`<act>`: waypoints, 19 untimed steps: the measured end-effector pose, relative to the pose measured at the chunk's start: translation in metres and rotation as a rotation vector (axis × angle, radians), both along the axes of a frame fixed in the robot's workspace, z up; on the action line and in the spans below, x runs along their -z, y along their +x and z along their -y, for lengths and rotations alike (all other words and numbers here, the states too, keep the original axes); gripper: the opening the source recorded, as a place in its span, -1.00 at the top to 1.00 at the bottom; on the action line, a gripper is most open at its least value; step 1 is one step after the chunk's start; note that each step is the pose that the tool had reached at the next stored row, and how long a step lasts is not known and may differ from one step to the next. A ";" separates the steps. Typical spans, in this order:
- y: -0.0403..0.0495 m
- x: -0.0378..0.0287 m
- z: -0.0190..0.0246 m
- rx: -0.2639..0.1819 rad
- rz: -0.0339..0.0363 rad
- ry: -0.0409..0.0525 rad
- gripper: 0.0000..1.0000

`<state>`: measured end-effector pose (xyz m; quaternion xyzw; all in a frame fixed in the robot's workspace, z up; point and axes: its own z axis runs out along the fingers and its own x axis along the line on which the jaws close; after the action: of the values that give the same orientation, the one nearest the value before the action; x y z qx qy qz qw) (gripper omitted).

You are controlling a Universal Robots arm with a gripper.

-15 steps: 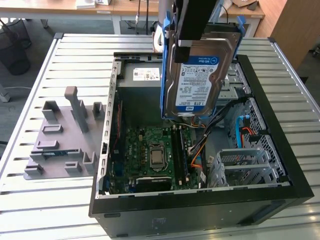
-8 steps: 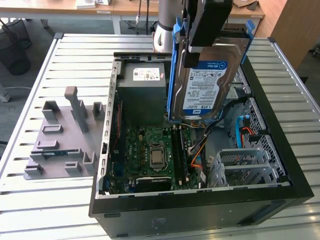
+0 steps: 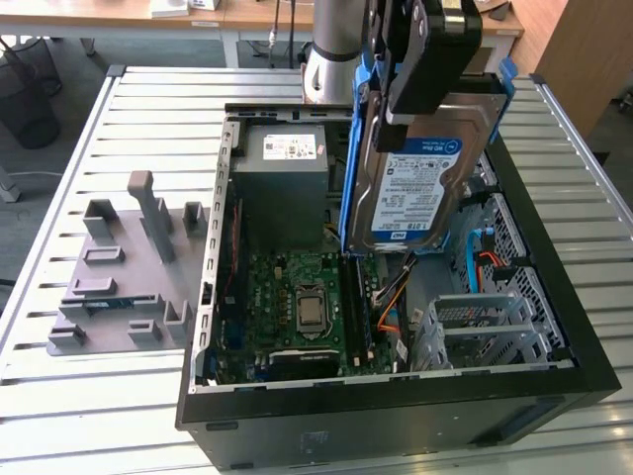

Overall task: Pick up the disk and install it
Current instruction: 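Insert the disk into the insertion slot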

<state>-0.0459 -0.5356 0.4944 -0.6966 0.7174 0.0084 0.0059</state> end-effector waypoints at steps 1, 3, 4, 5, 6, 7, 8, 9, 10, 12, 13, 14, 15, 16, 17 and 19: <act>0.0001 0.0003 0.0033 0.000 -0.0001 -0.0002 0.27; 0.0011 0.0013 0.0082 0.000 -0.0001 -0.0002 0.27; 0.0025 0.0020 0.0093 0.000 -0.0002 -0.0001 0.27; 0.0048 0.0028 0.0099 0.000 -0.0006 0.0001 0.27; 0.0074 0.0033 0.0103 0.000 -0.0011 -0.0001 0.27; 0.0100 0.0039 0.0106 0.000 -0.0016 -0.0003 0.27; 0.0127 0.0046 0.0110 0.000 -0.0020 -0.0003 0.27; 0.0156 0.0054 0.0114 0.000 -0.0023 -0.0001 0.27; 0.0180 0.0061 0.0119 0.000 -0.0025 0.0001 0.27; 0.0218 0.0069 0.0130 0.000 -0.0028 -0.0003 0.27; 0.0223 0.0070 0.0131 0.000 -0.0027 -0.0002 0.27; 0.0223 0.0070 0.0131 0.000 -0.0028 -0.0003 0.27; 0.0223 0.0070 0.0132 0.000 -0.0028 -0.0004 0.27; 0.0223 0.0071 0.0132 0.000 -0.0027 -0.0002 0.27; 0.0223 0.0072 0.0133 0.000 -0.0027 -0.0001 0.27; 0.0224 0.0072 0.0133 0.000 -0.0027 -0.0002 0.27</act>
<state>-0.0235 -0.5489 0.4872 -0.6965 0.7174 0.0093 0.0049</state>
